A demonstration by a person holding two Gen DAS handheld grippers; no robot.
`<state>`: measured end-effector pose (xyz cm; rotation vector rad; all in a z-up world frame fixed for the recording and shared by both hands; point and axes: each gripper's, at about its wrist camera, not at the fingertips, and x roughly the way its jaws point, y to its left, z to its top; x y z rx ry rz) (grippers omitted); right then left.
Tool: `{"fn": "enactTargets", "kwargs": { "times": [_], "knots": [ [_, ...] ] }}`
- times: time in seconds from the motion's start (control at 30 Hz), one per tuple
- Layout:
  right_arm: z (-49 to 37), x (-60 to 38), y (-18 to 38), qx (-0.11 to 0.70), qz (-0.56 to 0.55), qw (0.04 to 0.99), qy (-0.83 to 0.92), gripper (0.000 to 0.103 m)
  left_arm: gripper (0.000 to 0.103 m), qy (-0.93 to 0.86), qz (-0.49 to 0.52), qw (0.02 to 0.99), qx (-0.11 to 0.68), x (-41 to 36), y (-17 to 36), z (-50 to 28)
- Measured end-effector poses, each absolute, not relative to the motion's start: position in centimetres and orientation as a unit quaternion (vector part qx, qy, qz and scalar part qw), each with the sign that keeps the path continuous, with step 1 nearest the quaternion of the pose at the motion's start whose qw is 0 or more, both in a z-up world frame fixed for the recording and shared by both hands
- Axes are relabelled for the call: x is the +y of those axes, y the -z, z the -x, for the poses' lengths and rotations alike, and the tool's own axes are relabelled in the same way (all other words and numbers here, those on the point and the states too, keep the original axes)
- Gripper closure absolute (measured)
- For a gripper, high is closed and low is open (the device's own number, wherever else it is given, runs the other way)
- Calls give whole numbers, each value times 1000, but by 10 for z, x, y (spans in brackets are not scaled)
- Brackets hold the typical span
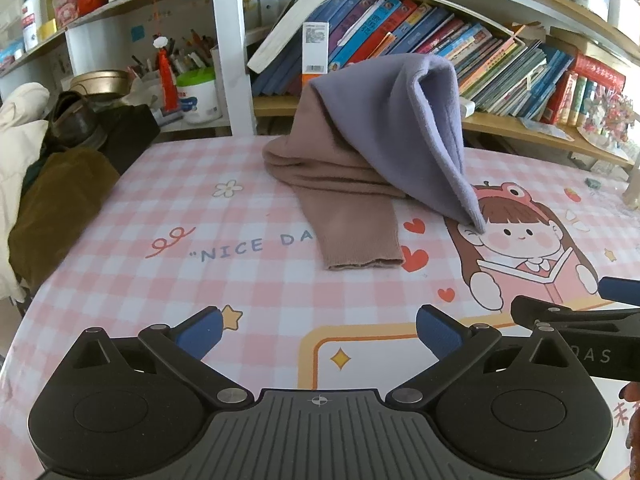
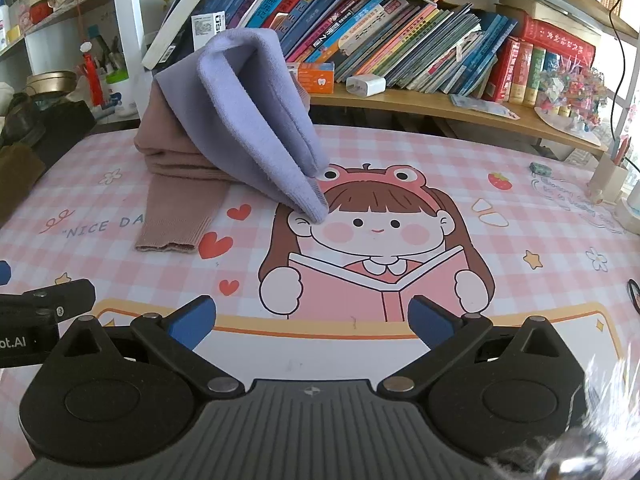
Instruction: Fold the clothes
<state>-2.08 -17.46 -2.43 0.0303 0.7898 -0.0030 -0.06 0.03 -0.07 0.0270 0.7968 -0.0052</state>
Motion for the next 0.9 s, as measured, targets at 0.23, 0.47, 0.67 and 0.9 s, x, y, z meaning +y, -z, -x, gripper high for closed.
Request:
{"fn": "enactTargets", "kwargs": {
  "times": [0.23,0.47,0.67,0.9],
  "knots": [
    [22,-173,25,385,-13,923,3,0,0,6,-11,922,387,1,3,2],
    [22,-173,25,386,-13,922,3,0,0,8,-7,921,389,2,4,2],
    [23,-173,25,387,-13,922,4,0,0,7,-7,921,390,2,3,2],
    [23,-173,25,389,-14,921,6,0,0,7,-6,920,392,4,3,1]
  ]
}}
